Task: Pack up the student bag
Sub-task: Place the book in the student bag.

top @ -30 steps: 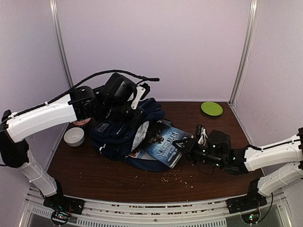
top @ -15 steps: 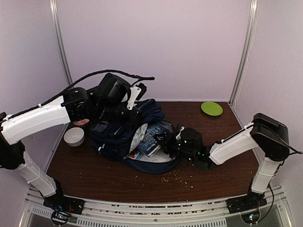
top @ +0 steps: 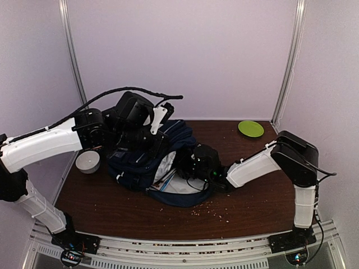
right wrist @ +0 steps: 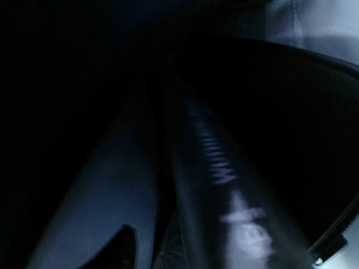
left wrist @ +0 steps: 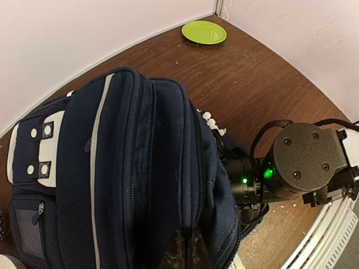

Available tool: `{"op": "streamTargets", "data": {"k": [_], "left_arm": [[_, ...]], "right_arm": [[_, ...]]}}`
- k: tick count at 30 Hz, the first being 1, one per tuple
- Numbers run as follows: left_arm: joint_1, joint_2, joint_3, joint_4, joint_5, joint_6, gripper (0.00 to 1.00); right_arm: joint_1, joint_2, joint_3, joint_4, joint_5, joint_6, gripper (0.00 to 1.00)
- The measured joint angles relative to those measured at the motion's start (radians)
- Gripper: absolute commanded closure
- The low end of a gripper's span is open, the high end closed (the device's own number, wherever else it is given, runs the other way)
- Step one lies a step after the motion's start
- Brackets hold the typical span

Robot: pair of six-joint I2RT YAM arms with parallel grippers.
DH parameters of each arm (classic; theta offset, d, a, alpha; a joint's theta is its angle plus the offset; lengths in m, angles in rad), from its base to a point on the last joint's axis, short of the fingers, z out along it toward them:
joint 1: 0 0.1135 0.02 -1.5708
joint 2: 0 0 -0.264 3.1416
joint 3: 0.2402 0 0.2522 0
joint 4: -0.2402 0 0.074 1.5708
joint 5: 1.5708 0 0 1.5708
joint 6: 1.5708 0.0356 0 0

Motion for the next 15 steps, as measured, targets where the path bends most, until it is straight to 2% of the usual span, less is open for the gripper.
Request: {"op": "streamTargets", "data": {"k": [2, 5, 9, 15], "left_arm": [[-0.001, -0.008, -0.008, 0.005, -0.003, 0.000, 1.00], [-0.002, -0.014, -0.011, 0.008, -0.015, 0.000, 1.00], [-0.002, -0.014, -0.011, 0.012, -0.028, 0.000, 1.00], [-0.002, -0.014, -0.011, 0.014, -0.041, 0.001, 1.00]], "right_arm": [[-0.001, -0.001, -0.005, -0.018, -0.013, -0.011, 0.16], [-0.001, -0.031, -0.021, -0.036, -0.034, -0.033, 0.08], [0.000, -0.114, -0.054, -0.126, -0.050, -0.066, 0.06], [-0.001, -0.230, -0.067, -0.338, -0.053, -0.143, 0.07]]}}
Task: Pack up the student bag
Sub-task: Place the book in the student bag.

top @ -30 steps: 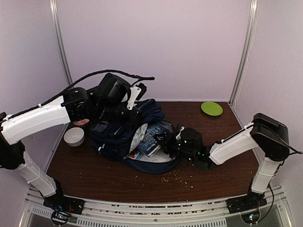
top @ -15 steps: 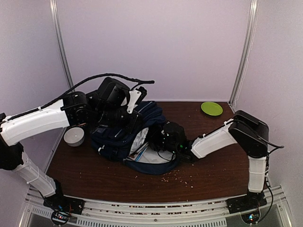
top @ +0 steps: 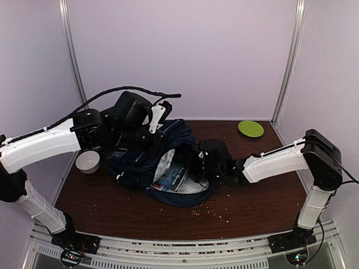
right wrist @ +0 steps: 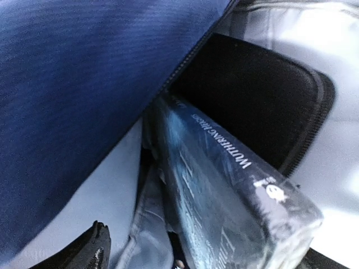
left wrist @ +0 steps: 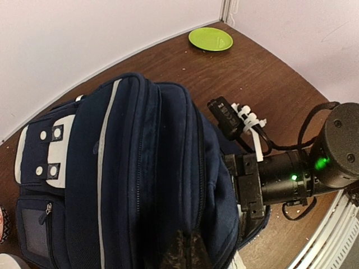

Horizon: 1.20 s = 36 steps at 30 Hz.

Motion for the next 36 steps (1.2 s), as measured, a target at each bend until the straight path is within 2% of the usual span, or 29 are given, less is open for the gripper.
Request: {"op": "streamTargets", "data": {"k": [2, 4, 9, 13, 16, 17, 18, 21, 23, 26, 30, 36], "left_arm": [[0.000, 0.000, 0.000, 0.011, 0.001, 0.000, 1.00], [-0.007, -0.008, 0.001, 0.047, 0.004, 0.000, 1.00], [-0.017, -0.030, 0.001, 0.103, 0.016, -0.001, 1.00], [-0.017, -0.030, 0.001, 0.116, 0.028, -0.003, 1.00], [-0.017, -0.030, 0.001, 0.122, 0.038, -0.005, 1.00], [-0.017, -0.030, 0.001, 0.123, 0.042, -0.007, 1.00], [-0.017, -0.030, 0.001, 0.124, 0.044, -0.008, 1.00], [-0.017, -0.030, 0.001, 0.126, 0.047, -0.011, 1.00], [-0.017, -0.030, 0.001, 0.126, 0.046, -0.012, 1.00], [-0.017, -0.035, -0.006, 0.127, 0.041, -0.012, 0.98], [-0.017, -0.065, -0.050, 0.127, 0.027, -0.014, 0.88], [-0.017, -0.085, -0.094, 0.126, 0.000, -0.016, 0.64]], "right_arm": [[-0.002, -0.031, -0.008, -0.054, 0.000, -0.025, 0.12], [-0.005, -0.048, -0.018, -0.100, 0.002, -0.049, 0.24], [-0.014, -0.056, -0.065, -0.162, 0.005, -0.084, 0.69], [-0.016, -0.056, -0.093, -0.119, 0.004, -0.071, 0.88], [-0.013, -0.054, -0.095, -0.006, -0.002, -0.047, 0.97], [-0.011, -0.047, -0.093, 0.023, -0.004, -0.042, 0.96], [-0.011, -0.029, -0.086, 0.052, -0.008, -0.038, 0.87], [-0.011, 0.056, -0.032, 0.095, -0.036, -0.026, 0.44], [-0.013, 0.089, 0.001, 0.083, -0.042, -0.020, 0.31], [-0.016, 0.069, 0.003, 0.019, -0.041, -0.048, 0.23], [-0.029, -0.047, -0.063, -0.080, -0.035, -0.090, 0.19], [-0.046, -0.227, -0.146, -0.247, -0.015, -0.177, 0.18]]}}
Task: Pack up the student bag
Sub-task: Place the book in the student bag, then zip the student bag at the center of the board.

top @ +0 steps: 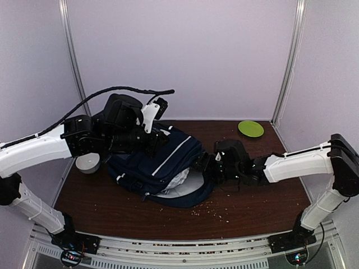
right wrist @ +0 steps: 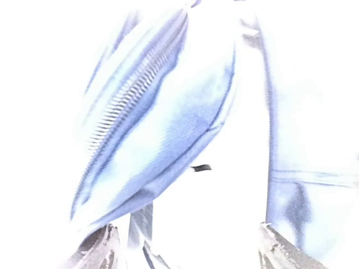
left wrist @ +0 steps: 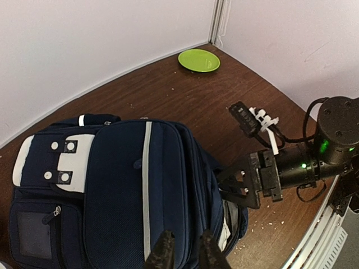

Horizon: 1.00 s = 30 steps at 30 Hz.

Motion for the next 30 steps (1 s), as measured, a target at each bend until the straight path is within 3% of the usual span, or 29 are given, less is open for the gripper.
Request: {"op": "streamTargets", "data": {"k": [4, 9, 14, 21, 23, 26, 30], "left_arm": [[0.000, -0.017, -0.024, -0.001, -0.021, -0.003, 0.43], [0.000, -0.068, -0.083, -0.003, -0.065, -0.013, 0.28], [0.000, -0.130, -0.196, -0.003, -0.125, -0.045, 0.25], [0.000, -0.136, -0.309, -0.001, -0.163, -0.111, 0.25], [0.000, -0.136, -0.327, 0.009, -0.165, -0.127, 0.25], [0.000, -0.133, -0.348, 0.026, -0.164, -0.144, 0.25], [0.002, -0.117, -0.354, 0.044, -0.158, -0.156, 0.25]], "right_arm": [[-0.008, -0.085, -0.024, -0.115, 0.019, -0.062, 0.20], [-0.008, -0.215, -0.034, -0.242, 0.043, -0.122, 0.23], [-0.006, -0.338, -0.040, -0.258, 0.046, -0.127, 0.30], [0.022, -0.166, 0.006, -0.253, 0.032, -0.090, 0.40], [0.026, -0.119, 0.007, -0.245, 0.018, -0.075, 0.49], [0.028, -0.063, 0.011, -0.227, -0.004, -0.069, 0.70], [0.032, -0.052, 0.012, -0.227, -0.021, -0.085, 0.85]]}}
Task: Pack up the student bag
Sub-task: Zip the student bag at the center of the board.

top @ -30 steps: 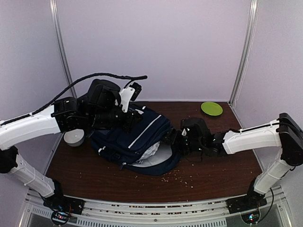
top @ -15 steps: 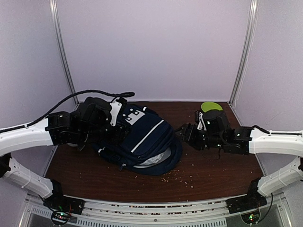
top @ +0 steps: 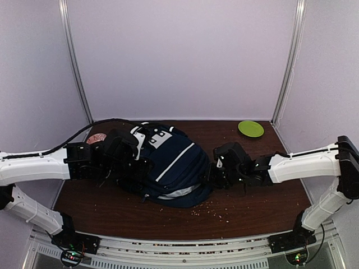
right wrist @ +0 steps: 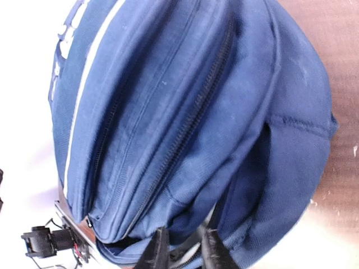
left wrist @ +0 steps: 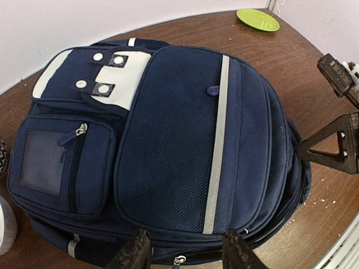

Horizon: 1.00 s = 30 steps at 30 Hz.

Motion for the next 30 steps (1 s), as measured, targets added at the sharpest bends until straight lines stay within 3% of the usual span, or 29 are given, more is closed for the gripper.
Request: {"op": "streamTargets", "data": {"k": [6, 11, 13, 15, 17, 21, 30], "left_arm": [[0.026, 0.007, -0.051, 0.058, 0.036, -0.027, 0.25], [0.054, 0.007, -0.121, 0.084, 0.062, -0.058, 0.25], [0.058, 0.007, -0.135, 0.085, 0.071, -0.069, 0.25], [0.058, 0.006, -0.145, 0.086, 0.074, -0.080, 0.25], [0.058, -0.003, -0.163, 0.092, 0.074, -0.094, 0.24], [0.060, -0.052, -0.239, 0.109, 0.086, -0.136, 0.25], [0.060, -0.090, -0.414, 0.164, 0.243, -0.231, 0.24]], "right_arm": [[0.002, -0.039, -0.039, -0.082, 0.021, -0.106, 0.99], [-0.021, -0.100, -0.111, -0.158, 0.045, -0.165, 1.00], [-0.035, -0.115, -0.119, -0.164, 0.048, -0.184, 0.88], [-0.042, -0.150, -0.134, -0.146, 0.047, -0.196, 0.61], [-0.040, -0.206, -0.150, -0.121, 0.043, -0.204, 0.52], [-0.002, -0.254, -0.146, -0.049, 0.039, -0.204, 0.50], [0.086, -0.186, -0.149, 0.050, 0.040, -0.193, 0.50]]}}
